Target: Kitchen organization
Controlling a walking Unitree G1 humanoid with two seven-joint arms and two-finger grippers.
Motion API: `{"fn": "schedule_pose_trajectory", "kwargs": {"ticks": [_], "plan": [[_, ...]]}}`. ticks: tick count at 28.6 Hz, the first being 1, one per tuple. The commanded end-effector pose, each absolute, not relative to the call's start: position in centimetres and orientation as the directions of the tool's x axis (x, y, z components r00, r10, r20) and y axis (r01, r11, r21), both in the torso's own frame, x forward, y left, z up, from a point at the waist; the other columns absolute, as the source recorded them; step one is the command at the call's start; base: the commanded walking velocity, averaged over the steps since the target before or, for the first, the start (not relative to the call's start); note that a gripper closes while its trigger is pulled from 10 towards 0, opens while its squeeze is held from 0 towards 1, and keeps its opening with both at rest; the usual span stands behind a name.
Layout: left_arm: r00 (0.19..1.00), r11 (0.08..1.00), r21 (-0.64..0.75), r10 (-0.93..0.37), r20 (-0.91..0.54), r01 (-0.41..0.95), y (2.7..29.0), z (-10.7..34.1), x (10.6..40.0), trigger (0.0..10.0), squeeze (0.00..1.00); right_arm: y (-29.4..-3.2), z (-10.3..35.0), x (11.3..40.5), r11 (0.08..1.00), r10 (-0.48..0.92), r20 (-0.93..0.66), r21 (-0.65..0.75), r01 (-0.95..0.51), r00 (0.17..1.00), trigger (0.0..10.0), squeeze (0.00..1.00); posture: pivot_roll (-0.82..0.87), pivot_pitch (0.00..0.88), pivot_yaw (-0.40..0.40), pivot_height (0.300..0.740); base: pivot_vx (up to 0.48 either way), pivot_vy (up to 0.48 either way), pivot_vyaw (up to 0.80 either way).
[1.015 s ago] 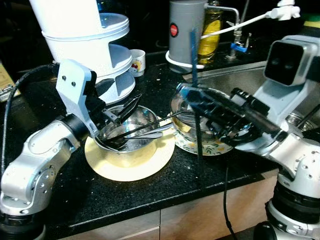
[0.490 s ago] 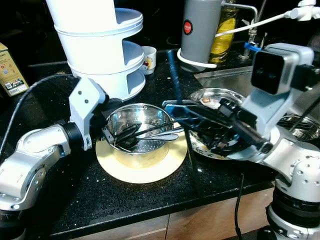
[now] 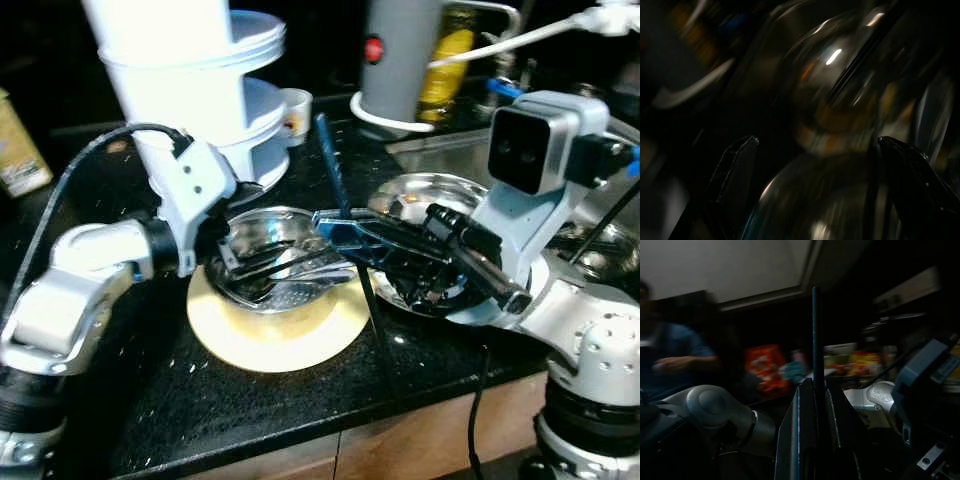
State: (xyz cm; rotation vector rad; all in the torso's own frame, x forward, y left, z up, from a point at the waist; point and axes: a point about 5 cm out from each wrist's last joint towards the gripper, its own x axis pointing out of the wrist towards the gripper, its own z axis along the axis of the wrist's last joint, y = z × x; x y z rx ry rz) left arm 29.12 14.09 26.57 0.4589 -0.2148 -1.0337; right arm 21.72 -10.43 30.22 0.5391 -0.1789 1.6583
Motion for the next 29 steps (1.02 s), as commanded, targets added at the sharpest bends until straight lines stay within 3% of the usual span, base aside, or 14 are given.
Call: {"fn": "schedule_pose_trajectory", "kwargs": {"ticks": [1, 7, 29], "plan": [[0.474, 0.395, 0.478, -0.879, -0.052, 0.784, 13.6, 26.5, 29.0, 10.0, 0.00, -10.4, 30.5, 21.2, -0.178, 0.890, 0.448, 0.165, -0.970, -0.087, 10.0, 0.00, 0.02, 0.000, 0.032, 0.740, 0.000, 0.000, -0.61], [0.431, 0.322, 0.525, -0.897, -0.097, 0.788, 12.8, 26.7, 29.1, 10.0, 0.00, -10.4, 30.4, 21.3, -0.162, 0.893, 0.445, 0.166, -0.973, -0.073, 10.0, 0.00, 0.02, 0.000, 0.031, 0.740, 0.000, 0.000, 0.00], [0.487, 0.332, 0.544, -0.858, -0.166, 0.771, 13.5, 24.8, 30.4, 10.0, 0.00, -10.2, 30.1, 21.7, -0.124, 0.908, 0.417, 0.177, -0.976, -0.040, 10.0, 0.00, 0.01, 0.000, 0.031, 0.740, 0.000, 0.000, 0.00]]}}
